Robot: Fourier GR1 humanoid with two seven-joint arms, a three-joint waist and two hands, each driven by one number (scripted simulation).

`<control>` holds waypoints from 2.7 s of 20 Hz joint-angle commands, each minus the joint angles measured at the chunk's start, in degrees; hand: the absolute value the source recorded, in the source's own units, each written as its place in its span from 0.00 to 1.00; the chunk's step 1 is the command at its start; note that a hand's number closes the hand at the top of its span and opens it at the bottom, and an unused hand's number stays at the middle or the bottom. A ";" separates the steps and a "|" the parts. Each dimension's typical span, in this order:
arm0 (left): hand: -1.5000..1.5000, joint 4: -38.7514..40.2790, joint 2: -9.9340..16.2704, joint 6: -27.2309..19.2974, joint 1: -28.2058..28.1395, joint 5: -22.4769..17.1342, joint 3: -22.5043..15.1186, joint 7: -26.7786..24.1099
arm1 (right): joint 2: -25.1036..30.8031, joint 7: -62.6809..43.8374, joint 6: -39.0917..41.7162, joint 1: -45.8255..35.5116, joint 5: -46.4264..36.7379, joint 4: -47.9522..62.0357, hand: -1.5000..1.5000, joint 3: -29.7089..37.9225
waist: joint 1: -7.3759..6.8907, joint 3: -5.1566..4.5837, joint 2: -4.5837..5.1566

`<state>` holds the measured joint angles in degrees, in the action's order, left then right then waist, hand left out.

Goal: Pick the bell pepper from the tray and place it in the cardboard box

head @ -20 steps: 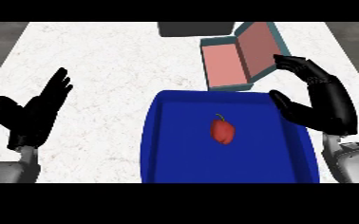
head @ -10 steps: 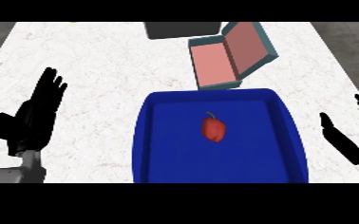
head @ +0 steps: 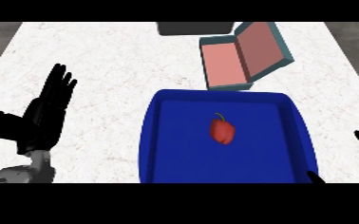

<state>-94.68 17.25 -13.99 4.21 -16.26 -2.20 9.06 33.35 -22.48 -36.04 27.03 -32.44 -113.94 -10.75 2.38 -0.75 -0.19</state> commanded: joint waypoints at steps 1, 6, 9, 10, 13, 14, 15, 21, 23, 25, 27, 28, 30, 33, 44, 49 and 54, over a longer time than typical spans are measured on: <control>0.50 -0.20 -0.46 -0.22 0.52 0.96 -1.35 0.50 | 2.07 -12.43 9.31 5.14 -5.06 -8.98 0.00 -5.53 | -1.08 -0.02 0.41; 0.50 -0.82 -1.86 -0.51 2.07 1.17 -2.77 1.35 | 1.15 -32.64 20.40 0.36 -10.72 -22.49 0.00 -9.21 | -3.26 0.20 0.60; 0.50 -0.56 -1.82 0.21 2.48 0.92 -2.82 1.82 | -2.08 -43.30 26.48 -7.30 -14.85 -27.39 0.00 -13.68 | -3.93 0.36 0.57; 0.50 -0.60 -2.78 -0.52 2.56 1.83 -3.67 1.29 | -2.60 -45.99 28.80 -11.54 -14.82 -27.16 0.00 -14.15 | -4.07 0.40 0.56; 0.50 -1.29 -1.76 0.34 2.24 1.57 -3.13 1.93 | -7.83 -52.32 32.18 -20.91 -17.35 -23.14 0.00 -19.86 | -4.68 0.38 0.44; 0.50 2.72 -2.78 -0.29 3.84 2.08 -2.10 0.30 | -10.29 -53.89 32.31 -23.20 -19.68 -21.44 0.00 -21.06 | -3.33 0.50 0.39; 0.50 -0.46 -2.42 0.37 2.18 1.49 -3.05 1.72 | -11.39 -56.34 34.96 -27.64 -17.97 -19.90 0.00 -19.62 | -4.30 0.45 0.39; 0.50 -0.32 -4.89 -2.19 0.64 4.15 -4.17 -0.25 | -20.47 -59.98 39.03 -30.13 -25.12 -13.20 0.00 -22.54 | -2.98 0.55 0.13; 0.50 2.67 -3.10 0.07 4.77 1.50 -0.75 0.72 | -25.24 -58.15 37.62 -31.45 -26.71 -8.16 0.00 -23.76 | -2.57 0.61 0.32; 0.50 2.96 -2.06 1.56 2.20 0.53 0.71 0.11 | -27.30 -57.75 38.68 -29.66 -27.80 -9.05 0.00 -24.58 | -2.43 0.64 0.19; 0.50 -0.10 -4.18 0.00 0.23 2.71 -2.31 -0.08 | -28.53 -55.16 40.79 -32.56 -26.20 -5.14 0.00 -20.12 | -2.74 0.69 0.23; 0.50 2.44 -5.08 -0.59 3.51 3.28 -2.38 -0.29 | -30.51 -56.22 40.55 -31.36 -29.33 -5.52 0.00 -23.65 | -2.23 0.68 0.21; 0.50 -0.44 -2.57 1.31 2.31 0.94 -0.06 1.93 | -33.02 -56.62 38.33 -33.02 -31.59 -1.10 0.00 -23.35 | -2.84 0.69 0.14; 0.50 -2.89 -3.63 -0.23 0.90 3.45 -2.36 3.56 | -33.17 -53.90 37.35 -34.52 -31.87 1.74 0.00 -20.23 | -2.85 0.74 0.13; 0.50 3.81 -5.67 1.22 3.27 4.51 -0.59 0.27 | -33.31 -51.12 36.09 -33.30 -29.75 4.14 0.00 -19.00 | -2.28 0.74 0.23; 0.50 -1.24 -4.87 2.31 -0.35 3.66 0.22 1.53 | -33.32 -47.61 35.90 -32.76 -32.03 8.98 0.00 -15.65 | -2.55 0.75 0.13; 0.50 2.88 -5.32 2.67 5.12 3.33 2.15 1.82 | -33.32 -50.83 33.91 -36.61 -30.83 11.27 0.00 -17.08 | -2.41 0.74 0.22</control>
<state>-93.57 12.27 -11.84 7.45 -12.52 -1.32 11.19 0.47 -65.12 -1.23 -7.24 -63.77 -104.18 -28.34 -0.10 -0.01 0.01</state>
